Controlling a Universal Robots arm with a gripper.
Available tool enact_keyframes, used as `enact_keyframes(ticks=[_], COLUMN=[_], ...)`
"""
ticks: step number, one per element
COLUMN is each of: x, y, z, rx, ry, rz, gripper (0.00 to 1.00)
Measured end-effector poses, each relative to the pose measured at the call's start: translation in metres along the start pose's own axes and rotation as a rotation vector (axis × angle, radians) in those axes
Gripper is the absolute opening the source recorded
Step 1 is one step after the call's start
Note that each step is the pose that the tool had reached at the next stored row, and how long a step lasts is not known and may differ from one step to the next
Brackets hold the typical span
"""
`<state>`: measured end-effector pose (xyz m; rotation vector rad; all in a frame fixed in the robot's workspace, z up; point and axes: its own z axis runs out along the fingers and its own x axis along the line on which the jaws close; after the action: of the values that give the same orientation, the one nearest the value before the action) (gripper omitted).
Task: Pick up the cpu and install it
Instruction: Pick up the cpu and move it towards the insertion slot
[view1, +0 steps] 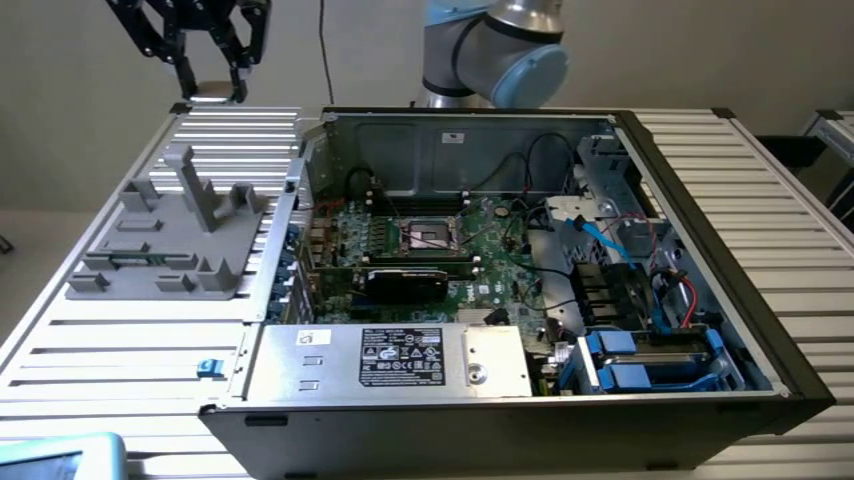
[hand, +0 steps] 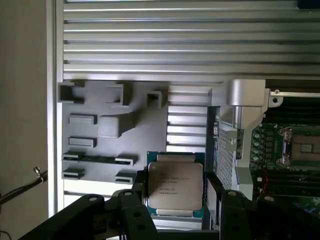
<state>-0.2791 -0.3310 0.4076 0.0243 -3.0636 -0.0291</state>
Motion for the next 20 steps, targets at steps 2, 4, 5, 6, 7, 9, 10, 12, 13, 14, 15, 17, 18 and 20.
enact_keyframes(ticks=[2, 4, 5, 6, 7, 9, 10, 12, 13, 14, 15, 17, 18, 20], x=[-0.009, -0.018, -0.023, -0.027, -0.032, -0.040, -0.044, -0.050, -0.053, -0.057, -0.060, -0.067, -0.070, -0.079], y=[-0.0007, -0.0015, -0.0019, -0.0024, -0.0028, -0.0036, -0.0040, -0.0048, -0.0053, -0.0058, -0.0063, -0.0072, -0.0077, -0.0088], z=[-0.0007, -0.0015, -0.0019, -0.0022, -0.0025, -0.0032, -0.0035, -0.0041, -0.0043, -0.0046, -0.0048, -0.0054, -0.0057, -0.0064], rx=[0.0000, -0.0001, 0.0000, 0.0000, 0.0000, 0.0000, 0.0000, 0.0000, 0.0000, 0.0000, 0.0000, -0.0001, -0.0001, 0.0000], ry=[0.0002, 0.0003, 0.0003, 0.0004, 0.0003, 0.0004, 0.0005, 0.0005, 0.0005, 0.0005, 0.0004, 0.0004, 0.0004, 0.0005], rz=[0.000, 0.000, 0.000, 0.000, 0.000, 0.000, 0.000, 0.000, 0.000, 0.000, 0.000, 0.000, 0.000, 0.000], gripper=[0.56, 0.56, 0.56, 0.56, 0.56, 0.56, 0.56, 0.56, 0.56, 0.56, 0.56, 0.56, 0.56, 0.56])
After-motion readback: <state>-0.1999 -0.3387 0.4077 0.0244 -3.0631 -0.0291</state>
